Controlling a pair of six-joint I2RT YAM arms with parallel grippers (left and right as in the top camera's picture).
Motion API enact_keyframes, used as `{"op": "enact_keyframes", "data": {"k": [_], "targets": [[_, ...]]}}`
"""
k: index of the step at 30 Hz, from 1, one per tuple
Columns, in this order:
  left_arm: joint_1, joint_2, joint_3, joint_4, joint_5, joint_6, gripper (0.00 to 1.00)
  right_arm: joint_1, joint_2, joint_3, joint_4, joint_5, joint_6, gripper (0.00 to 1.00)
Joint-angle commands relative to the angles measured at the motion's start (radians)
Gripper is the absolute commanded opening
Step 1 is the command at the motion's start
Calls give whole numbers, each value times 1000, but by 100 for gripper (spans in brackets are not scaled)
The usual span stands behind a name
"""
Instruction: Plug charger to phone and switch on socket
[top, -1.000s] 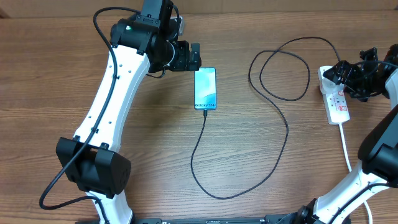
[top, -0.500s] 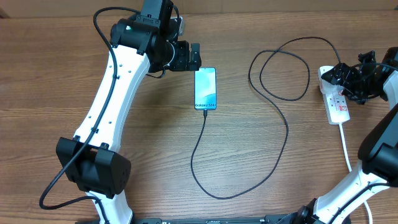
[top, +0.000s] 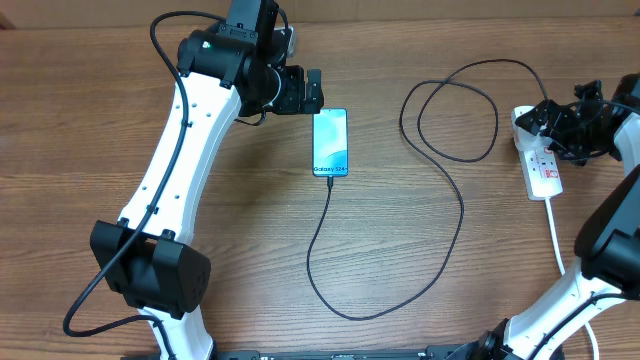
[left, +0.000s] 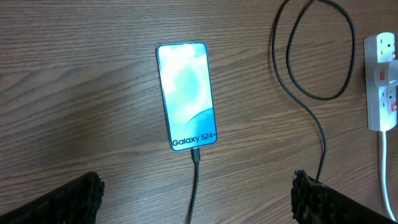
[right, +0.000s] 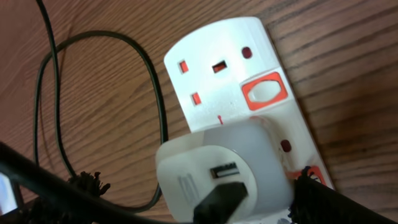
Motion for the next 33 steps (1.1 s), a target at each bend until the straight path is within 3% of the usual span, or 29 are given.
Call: {"op": "enact_keyframes", "data": {"k": [1,33], "targets": [[0,-8,11,1,-5,18,100,29,3,-6,9,-10,2,100],[0,-8,11,1,-6,18,100,43,3,-6,16,129,28,100]]}}
